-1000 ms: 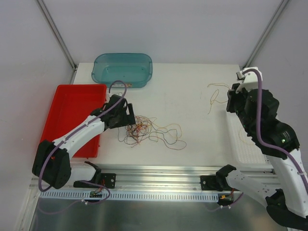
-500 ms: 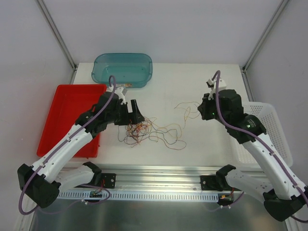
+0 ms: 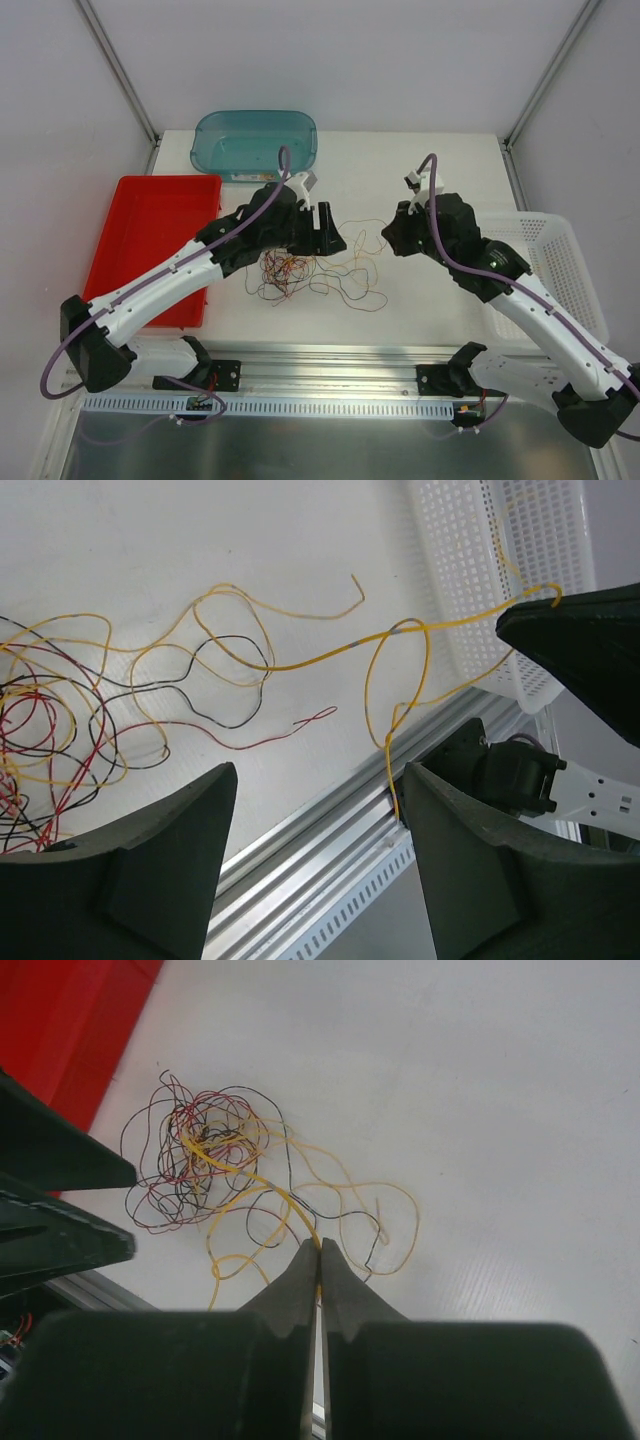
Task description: Untangle the cables
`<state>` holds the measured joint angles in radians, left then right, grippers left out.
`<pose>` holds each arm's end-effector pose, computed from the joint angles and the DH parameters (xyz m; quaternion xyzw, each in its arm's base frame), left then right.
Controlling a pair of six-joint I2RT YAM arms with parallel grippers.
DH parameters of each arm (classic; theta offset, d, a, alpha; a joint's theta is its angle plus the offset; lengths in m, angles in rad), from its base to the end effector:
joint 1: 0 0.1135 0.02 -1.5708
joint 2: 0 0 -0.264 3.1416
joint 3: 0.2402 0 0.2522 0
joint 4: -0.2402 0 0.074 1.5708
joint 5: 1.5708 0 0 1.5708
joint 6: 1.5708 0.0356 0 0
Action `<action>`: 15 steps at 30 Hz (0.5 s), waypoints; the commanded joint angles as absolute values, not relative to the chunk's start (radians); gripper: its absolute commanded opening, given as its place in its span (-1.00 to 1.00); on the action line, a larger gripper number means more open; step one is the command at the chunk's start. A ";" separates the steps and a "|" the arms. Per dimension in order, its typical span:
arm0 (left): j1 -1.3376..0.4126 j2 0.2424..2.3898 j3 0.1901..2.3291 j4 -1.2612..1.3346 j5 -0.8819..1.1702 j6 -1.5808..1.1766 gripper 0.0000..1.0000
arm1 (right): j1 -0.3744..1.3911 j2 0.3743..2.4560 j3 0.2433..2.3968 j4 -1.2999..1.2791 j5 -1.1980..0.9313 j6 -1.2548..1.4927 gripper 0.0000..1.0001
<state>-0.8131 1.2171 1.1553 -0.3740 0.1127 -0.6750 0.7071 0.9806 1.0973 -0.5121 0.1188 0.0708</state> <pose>0.1867 -0.2032 0.3597 0.0883 0.8378 -0.3984 0.3627 0.1626 0.1334 0.3788 -0.2286 0.7994 0.1642 0.5309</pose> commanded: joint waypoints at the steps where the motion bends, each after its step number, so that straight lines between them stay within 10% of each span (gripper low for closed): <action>1: -0.854 1.274 1.221 -0.314 0.061 -0.707 0.35 | 0.733 0.971 1.091 -0.451 0.149 0.107 -0.99; 15: -0.905 1.376 1.275 -0.284 0.005 -0.721 -0.09 | 0.779 0.968 1.083 -0.440 0.164 0.107 -0.99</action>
<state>-0.8917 1.3712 1.2388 -0.3157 0.0338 -0.7128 0.7734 0.9806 1.0832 -0.4892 0.1459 0.0937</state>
